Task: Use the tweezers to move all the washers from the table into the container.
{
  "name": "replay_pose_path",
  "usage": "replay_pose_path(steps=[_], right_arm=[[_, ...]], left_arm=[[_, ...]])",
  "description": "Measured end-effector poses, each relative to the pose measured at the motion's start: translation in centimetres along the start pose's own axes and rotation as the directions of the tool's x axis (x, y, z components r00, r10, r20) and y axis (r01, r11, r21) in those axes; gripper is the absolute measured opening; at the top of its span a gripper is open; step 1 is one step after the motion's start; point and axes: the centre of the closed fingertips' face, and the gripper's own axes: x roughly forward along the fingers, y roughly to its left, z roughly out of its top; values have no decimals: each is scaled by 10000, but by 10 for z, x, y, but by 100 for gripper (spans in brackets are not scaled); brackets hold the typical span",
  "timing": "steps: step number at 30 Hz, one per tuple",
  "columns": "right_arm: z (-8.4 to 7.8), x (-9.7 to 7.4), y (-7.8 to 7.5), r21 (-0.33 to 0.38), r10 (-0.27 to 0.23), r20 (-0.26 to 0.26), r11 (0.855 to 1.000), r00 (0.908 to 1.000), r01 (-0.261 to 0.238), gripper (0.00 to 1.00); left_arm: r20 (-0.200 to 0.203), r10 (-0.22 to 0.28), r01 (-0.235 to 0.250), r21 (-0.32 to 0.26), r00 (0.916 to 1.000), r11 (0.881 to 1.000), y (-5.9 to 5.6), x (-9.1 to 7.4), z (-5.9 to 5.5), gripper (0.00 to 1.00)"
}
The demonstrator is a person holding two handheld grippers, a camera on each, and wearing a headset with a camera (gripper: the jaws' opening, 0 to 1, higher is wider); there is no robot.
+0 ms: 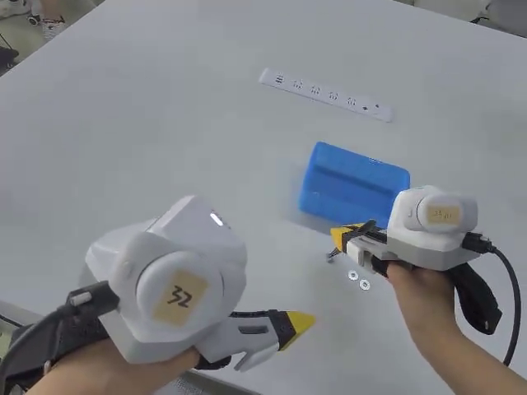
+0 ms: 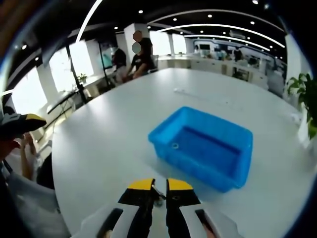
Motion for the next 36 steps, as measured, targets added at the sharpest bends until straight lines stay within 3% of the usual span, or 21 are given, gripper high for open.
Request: replay_pose_path(steps=[5,12,18,30,36], right_arm=[[-3,0,-7,-23,-81,-17,10000,10000,81,4],[-1,-2,-4,99,-179,-52,9998,9998,179,4],[-1,0,-5,293,-119,-194,9995,9997,124,4],[16,-25,13,-583,120,-11,9982,9999,-121,4],[31,-38,20,-808,223,248,9965,9994,-203,4]], left_arm=[[26,-38,38,32,10000,10000,-1,0,1,99],[133,72,-72,35,9999,10000,1,-2,2,99],[264,-100,106,-215,9996,9997,-2,-5,4,99],[4,-293,293,-87,9996,9995,-8,-7,-3,99],[112,-237,238,-93,9997,9997,-8,-9,-1,99]])
